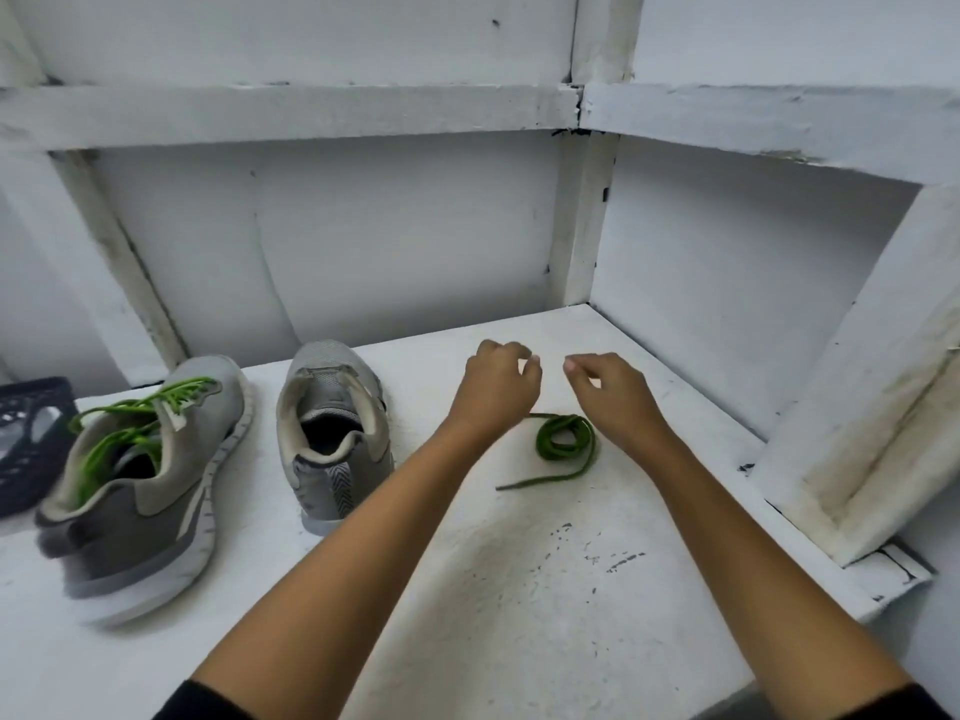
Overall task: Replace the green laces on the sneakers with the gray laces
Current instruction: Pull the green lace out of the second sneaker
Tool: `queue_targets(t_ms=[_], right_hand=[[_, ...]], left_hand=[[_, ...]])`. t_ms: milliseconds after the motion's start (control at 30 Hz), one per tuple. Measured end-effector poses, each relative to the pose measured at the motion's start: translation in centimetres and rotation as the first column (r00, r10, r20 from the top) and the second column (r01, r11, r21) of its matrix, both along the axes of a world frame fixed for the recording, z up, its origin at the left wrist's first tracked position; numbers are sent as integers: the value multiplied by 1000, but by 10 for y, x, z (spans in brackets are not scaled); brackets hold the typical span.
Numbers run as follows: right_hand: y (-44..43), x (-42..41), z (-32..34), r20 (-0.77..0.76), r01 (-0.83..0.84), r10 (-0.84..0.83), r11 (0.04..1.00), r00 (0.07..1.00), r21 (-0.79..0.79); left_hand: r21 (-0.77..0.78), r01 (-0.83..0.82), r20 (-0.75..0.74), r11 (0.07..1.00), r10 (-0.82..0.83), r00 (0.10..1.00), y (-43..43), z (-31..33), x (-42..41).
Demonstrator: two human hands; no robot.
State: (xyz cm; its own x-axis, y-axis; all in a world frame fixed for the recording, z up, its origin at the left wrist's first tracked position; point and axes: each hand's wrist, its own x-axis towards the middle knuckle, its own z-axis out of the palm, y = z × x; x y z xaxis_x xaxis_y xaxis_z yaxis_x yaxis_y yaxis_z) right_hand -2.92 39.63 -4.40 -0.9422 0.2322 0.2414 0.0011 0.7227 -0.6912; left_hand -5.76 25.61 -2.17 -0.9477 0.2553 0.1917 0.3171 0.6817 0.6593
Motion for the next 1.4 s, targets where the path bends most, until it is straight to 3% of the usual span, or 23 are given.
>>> queue_targets(t_ms=[200, 400, 600, 800, 1067, 1267, 1333, 1400], right_hand=[[-62, -3, 55, -141, -129, 129, 992, 981, 9], [-156, -9, 80, -184, -271, 289, 955, 939, 118], [-264, -9, 80, -123, -407, 436, 890, 891, 205], [-330, -8, 60, 34, -456, 468, 838, 883, 298], [-344, -4, 42, 38, -409, 415, 874, 909, 262], [-336, -3, 34, 80, -461, 458, 845, 885, 270], [-335, -5, 34, 37, -442, 447, 865, 894, 238], [-336, -8, 34, -6, -415, 424, 889, 906, 191]], left_hand=[[6, -54, -239, 999, 54, 970, -64, 59, -1], [33, -216, -346, 976, 214, 913, -170, 75, 6], [-29, -327, -258, 945, 309, 915, -277, 60, 20], [-48, -366, -162, 929, 355, 921, -337, 37, 32], [4, -248, -50, 969, 248, 968, -350, 18, 41], [-195, -206, -32, 959, 204, 978, -352, 21, 37], [-138, -220, -23, 966, 219, 975, -355, 24, 33], [29, -230, 43, 973, 228, 973, -358, 30, 31]])
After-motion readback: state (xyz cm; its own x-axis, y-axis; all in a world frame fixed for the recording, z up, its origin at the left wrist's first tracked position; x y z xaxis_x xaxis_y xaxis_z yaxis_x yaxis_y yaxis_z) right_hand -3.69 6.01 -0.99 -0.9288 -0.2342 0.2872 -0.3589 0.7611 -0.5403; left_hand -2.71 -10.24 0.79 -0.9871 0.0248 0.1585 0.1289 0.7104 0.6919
